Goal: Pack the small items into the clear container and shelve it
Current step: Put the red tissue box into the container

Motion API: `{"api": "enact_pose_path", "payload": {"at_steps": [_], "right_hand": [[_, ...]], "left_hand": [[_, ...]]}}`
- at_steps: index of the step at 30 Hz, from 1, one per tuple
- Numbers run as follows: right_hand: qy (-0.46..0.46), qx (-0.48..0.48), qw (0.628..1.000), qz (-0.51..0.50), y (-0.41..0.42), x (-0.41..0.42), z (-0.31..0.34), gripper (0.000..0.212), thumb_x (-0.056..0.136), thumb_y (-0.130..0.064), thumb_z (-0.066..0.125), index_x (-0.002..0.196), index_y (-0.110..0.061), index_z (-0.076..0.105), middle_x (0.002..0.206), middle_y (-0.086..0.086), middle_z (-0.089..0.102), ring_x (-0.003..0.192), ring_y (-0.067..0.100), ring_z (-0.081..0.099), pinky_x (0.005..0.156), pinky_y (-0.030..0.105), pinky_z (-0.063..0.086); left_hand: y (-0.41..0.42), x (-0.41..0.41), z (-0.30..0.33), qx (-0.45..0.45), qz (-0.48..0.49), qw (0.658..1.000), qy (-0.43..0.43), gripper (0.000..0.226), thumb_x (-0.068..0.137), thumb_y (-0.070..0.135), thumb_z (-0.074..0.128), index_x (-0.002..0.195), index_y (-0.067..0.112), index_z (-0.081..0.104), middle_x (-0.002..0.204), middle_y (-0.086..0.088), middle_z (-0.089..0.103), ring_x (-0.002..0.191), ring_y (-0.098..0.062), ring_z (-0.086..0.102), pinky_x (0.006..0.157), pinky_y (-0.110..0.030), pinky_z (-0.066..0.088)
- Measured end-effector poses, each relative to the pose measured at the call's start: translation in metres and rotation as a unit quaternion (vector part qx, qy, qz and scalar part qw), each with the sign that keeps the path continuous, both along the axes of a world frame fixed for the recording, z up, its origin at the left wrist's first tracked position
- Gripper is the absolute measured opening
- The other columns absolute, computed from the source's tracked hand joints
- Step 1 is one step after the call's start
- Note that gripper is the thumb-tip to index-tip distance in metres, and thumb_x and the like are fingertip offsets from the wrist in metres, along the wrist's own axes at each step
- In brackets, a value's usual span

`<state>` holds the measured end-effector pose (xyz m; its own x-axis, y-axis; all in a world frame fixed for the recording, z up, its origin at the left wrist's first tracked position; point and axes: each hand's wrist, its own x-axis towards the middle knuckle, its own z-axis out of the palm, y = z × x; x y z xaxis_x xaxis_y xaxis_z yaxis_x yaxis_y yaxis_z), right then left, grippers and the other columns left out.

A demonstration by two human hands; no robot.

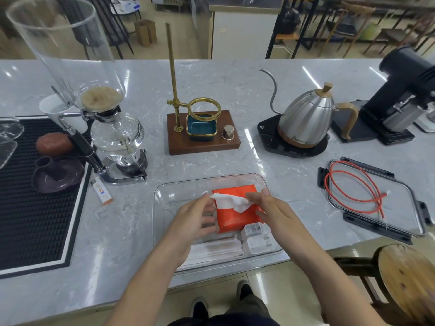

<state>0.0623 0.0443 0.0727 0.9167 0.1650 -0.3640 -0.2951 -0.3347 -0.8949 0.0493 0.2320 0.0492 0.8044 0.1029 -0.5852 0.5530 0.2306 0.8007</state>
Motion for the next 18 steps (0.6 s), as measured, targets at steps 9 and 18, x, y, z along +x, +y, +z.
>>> {"api": "enact_pose_path", "payload": {"at_steps": [9,18], "right_hand": [[-0.089,0.033,0.995,-0.038,-0.006,-0.005,0.008,0.021,0.099,-0.02,0.055,0.114,-0.025,0.069,0.112,-0.011,0.072,0.107,0.002,0.064,0.091,0.017,0.047],[-0.142,0.05,0.985,-0.09,-0.036,-0.011,0.02,0.02,0.095,-0.008,0.06,0.108,-0.019,0.071,0.102,-0.013,0.075,0.101,-0.003,0.067,0.08,0.009,0.049]], "left_hand": [[0.006,-0.003,0.014,-0.001,0.032,0.999,-0.038,0.032,0.103,0.03,0.048,0.105,0.007,0.07,0.104,-0.01,0.072,0.092,-0.022,0.068,0.089,-0.042,0.057],[-0.018,0.004,0.033,0.034,-0.008,0.995,-0.091,0.026,0.101,0.027,0.051,0.101,0.016,0.074,0.1,-0.007,0.075,0.094,-0.025,0.07,0.087,-0.04,0.057]]}}
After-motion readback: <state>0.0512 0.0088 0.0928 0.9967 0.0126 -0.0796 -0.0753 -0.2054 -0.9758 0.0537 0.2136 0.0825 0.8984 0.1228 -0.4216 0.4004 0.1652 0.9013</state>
